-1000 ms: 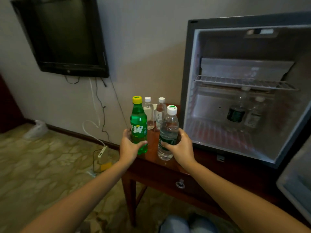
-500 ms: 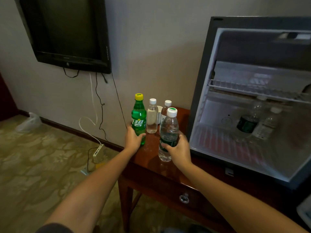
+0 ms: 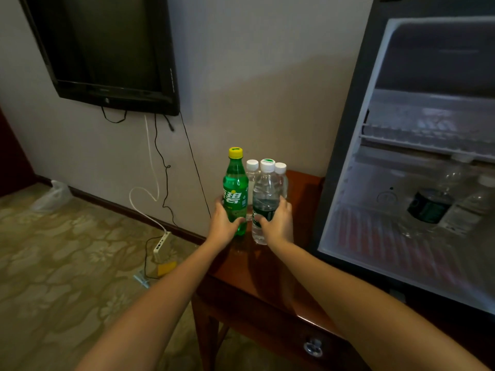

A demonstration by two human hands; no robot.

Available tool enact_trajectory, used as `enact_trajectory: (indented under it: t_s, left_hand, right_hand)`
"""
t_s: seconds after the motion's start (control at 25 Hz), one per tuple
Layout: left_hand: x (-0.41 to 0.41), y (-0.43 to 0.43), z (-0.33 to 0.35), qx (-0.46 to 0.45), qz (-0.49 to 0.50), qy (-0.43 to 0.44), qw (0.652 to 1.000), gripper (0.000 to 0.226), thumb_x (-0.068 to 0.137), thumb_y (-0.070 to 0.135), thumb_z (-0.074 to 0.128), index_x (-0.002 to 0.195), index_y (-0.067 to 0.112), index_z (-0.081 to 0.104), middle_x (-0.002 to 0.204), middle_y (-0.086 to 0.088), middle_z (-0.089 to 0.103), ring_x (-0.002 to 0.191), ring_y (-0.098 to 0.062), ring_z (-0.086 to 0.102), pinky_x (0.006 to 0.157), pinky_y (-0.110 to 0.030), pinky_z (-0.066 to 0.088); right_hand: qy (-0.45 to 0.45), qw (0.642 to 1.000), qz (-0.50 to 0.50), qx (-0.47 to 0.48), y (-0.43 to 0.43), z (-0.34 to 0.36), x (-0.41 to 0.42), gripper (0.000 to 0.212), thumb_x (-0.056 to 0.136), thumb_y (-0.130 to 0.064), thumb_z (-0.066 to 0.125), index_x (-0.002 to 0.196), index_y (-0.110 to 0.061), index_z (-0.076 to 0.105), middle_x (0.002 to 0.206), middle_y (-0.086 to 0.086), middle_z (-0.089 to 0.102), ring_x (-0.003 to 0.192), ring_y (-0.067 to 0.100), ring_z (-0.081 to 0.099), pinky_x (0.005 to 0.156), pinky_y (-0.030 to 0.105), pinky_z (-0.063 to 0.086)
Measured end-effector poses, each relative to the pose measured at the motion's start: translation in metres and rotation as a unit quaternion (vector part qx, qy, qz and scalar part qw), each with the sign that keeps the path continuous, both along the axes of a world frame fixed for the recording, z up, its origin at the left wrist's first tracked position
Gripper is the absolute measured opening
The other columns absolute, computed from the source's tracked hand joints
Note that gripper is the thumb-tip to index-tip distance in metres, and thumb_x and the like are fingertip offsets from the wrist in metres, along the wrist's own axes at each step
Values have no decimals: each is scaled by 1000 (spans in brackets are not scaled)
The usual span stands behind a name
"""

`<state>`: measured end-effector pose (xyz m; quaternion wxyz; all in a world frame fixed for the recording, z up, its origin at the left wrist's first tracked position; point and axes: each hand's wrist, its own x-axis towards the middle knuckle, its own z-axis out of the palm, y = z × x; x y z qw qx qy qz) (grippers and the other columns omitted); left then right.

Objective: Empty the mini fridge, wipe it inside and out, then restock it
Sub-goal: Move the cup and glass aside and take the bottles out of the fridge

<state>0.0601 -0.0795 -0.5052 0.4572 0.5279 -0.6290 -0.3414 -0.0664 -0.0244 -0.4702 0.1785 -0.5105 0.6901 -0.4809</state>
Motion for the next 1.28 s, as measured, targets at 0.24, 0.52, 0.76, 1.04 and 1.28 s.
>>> enact_trajectory:
  t_s: [0.24, 0.52, 0.76, 1.04, 1.28]
  left_hand:
    - [-2, -8, -4, 1, -10, -8, 1000, 84, 79, 9, 74, 143, 10, 20, 139, -10, 46, 128, -23, 46, 96, -27, 37]
    - [-3, -5, -4, -1, -6, -13, 1000, 83, 79, 7, 73, 143, 9, 20, 140, -10, 43, 129, -22, 44, 99, -23, 35]
    - [2, 2, 1, 24, -5, -49, 999, 83, 81, 16, 72, 145, 10, 20, 142, -11, 42, 131, -25, 42, 107, -37, 37]
    - [-6, 81, 26, -53, 83, -240, 966, 67, 82, 19, 70, 139, 12, 35, 141, -10, 30, 132, -27, 33, 107, -36, 36]
    - [-67, 169, 66, -252, -91, -456, 849, 27, 83, 26, 59, 109, 19, 59, 113, -5, 57, 110, -25, 53, 89, -38, 45]
  right_hand:
    - [29, 1000, -12, -2, -28, -8, 2, 75, 77, -15, 77, 140, -11, 35, 140, 7, 39, 130, 25, 41, 110, 38, 35]
    - [21, 1000, -1, -3, -32, -9, 2, 74, 78, -16, 76, 139, -12, 34, 141, 7, 37, 132, 23, 39, 109, 34, 34]
    - [189, 977, 78, 56, -5, 4, -24, 43, 90, -26, 63, 127, -9, 48, 121, 10, 54, 112, 26, 55, 92, 34, 45]
    - [545, 822, 155, 57, 79, 31, -50, 33, 97, -25, 45, 125, -11, 53, 124, 10, 55, 113, 28, 49, 86, 38, 44]
    - [542, 829, 91, 102, 161, 42, -98, 31, 95, -28, 50, 119, -10, 55, 119, 9, 56, 114, 26, 49, 85, 39, 47]
